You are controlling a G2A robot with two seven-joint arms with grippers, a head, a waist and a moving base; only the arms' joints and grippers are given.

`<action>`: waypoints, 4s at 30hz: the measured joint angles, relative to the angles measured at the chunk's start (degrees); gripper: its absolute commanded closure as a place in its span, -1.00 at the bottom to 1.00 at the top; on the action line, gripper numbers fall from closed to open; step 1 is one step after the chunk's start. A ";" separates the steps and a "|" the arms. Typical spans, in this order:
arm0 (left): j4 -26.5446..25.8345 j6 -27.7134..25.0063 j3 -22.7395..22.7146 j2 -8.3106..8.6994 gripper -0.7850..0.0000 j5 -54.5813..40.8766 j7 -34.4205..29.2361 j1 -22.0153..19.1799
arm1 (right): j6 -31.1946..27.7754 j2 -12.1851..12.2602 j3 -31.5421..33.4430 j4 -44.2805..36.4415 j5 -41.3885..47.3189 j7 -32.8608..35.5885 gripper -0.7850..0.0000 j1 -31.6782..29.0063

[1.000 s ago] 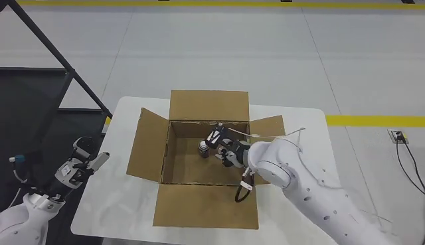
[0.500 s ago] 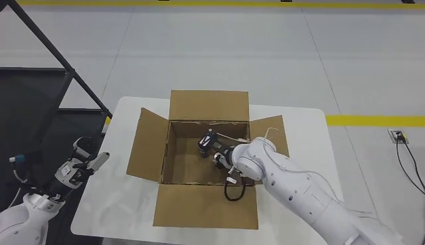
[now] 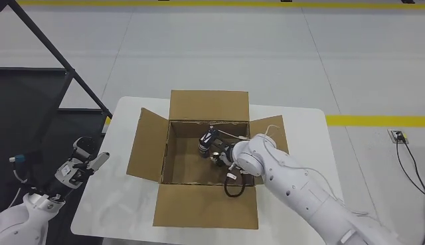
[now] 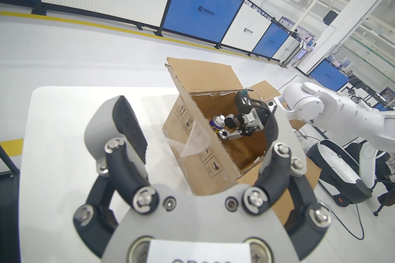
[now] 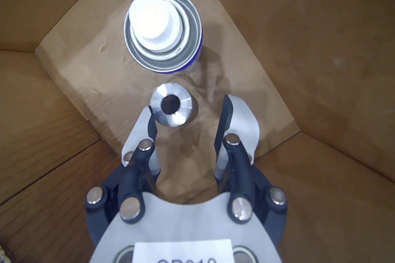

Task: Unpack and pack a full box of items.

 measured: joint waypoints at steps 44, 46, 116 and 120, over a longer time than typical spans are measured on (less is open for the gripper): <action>-2.29 -5.54 7.83 1.25 -1.00 -0.76 -13.43 -0.44 | -5.20 14.15 56.90 -51.18 14.91 -4.90 -1.00 -39.26; -2.41 -6.14 8.87 1.55 -1.00 -2.73 -15.53 -0.84 | -6.81 14.55 60.64 -48.63 21.12 -3.31 -1.00 -40.05; 2.27 1.65 38.57 3.37 -1.00 5.44 -24.68 -21.81 | -23.28 6.39 12.14 14.84 64.25 14.84 -1.00 3.26; 2.64 1.80 39.11 3.46 -1.00 5.54 -24.47 -22.15 | -24.05 5.75 11.33 15.60 62.39 13.22 -1.00 3.84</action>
